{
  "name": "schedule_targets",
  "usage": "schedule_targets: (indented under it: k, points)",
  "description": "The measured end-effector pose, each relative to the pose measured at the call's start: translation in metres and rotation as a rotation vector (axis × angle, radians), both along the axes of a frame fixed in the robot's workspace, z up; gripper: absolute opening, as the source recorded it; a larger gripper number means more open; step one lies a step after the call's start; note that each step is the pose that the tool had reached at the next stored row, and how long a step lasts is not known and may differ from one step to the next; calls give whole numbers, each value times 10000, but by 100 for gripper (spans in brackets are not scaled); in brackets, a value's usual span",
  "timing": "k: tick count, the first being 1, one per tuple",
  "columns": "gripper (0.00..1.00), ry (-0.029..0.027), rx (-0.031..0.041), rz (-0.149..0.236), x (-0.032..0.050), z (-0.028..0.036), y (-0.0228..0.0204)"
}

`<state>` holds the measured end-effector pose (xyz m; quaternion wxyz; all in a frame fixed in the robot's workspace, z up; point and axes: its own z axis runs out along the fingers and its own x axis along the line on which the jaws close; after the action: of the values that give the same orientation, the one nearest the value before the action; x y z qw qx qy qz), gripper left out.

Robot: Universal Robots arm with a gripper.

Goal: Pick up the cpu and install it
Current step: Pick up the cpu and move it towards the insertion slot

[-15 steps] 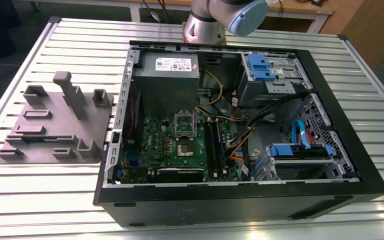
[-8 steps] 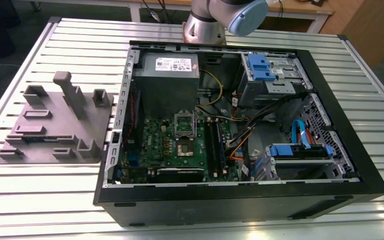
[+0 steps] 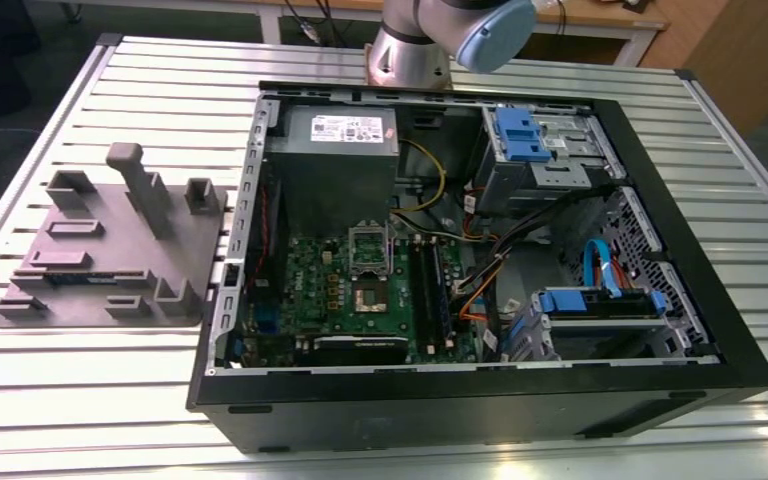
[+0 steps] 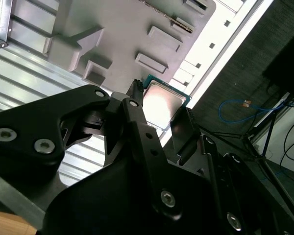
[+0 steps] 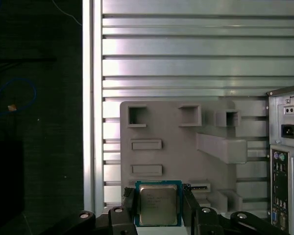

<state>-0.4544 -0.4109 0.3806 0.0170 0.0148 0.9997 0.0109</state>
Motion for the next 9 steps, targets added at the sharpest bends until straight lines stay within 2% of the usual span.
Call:
schedule_targets:
  k: [2, 3, 4, 9]
  points:
    - [47, 0, 0, 0, 3, 0, 0]
    - [47, 0, 0, 0, 170, 0, 0]
    - [47, 0, 0, 0, 253, 0, 0]
    - [47, 0, 0, 0, 274, 0, 0]
